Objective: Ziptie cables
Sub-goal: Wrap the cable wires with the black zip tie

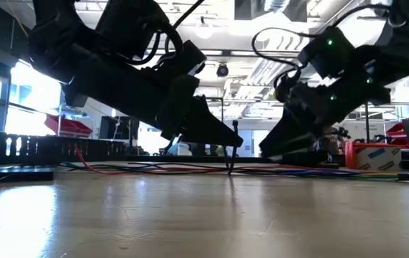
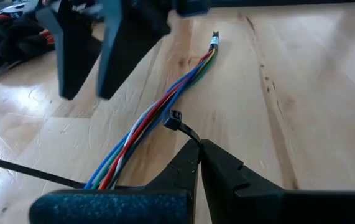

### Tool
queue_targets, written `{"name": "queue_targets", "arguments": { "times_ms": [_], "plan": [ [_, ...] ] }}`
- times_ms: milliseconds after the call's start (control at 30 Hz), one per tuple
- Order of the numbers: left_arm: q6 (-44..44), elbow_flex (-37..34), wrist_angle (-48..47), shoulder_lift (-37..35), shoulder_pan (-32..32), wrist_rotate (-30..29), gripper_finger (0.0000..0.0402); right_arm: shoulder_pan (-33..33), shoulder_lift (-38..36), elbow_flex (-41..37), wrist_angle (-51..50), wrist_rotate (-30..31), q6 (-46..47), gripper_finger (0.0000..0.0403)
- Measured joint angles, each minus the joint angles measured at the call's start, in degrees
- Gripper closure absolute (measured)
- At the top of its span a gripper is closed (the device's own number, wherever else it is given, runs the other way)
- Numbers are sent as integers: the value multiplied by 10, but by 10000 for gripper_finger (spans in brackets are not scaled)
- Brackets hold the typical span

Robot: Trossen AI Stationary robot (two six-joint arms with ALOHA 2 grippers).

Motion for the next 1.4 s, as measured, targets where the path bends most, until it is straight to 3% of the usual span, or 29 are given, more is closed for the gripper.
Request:
{"name": "queue_targets", "arguments": {
  "times_ms": [167, 500, 733, 1000, 1400],
  "plan": [
    [0, 0, 0, 0, -3, -8, 401, -17, 46, 0, 75, 12, 5, 190],
    [-16, 0, 5, 0, -1, -12, 401, -95, 111, 37, 111, -104, -13, 190],
    [-7, 0, 5, 0, 4, -3, 402, -110, 115, 81, 59, -63, -87, 189],
    [-6, 0, 3, 0, 5, 14, 402, -126, 115, 95, 59, -181, -137, 189],
    [24, 0, -10, 0, 4, 43, 402, -142, 118, 110, 101, -176, -109, 190]
  ]
}}
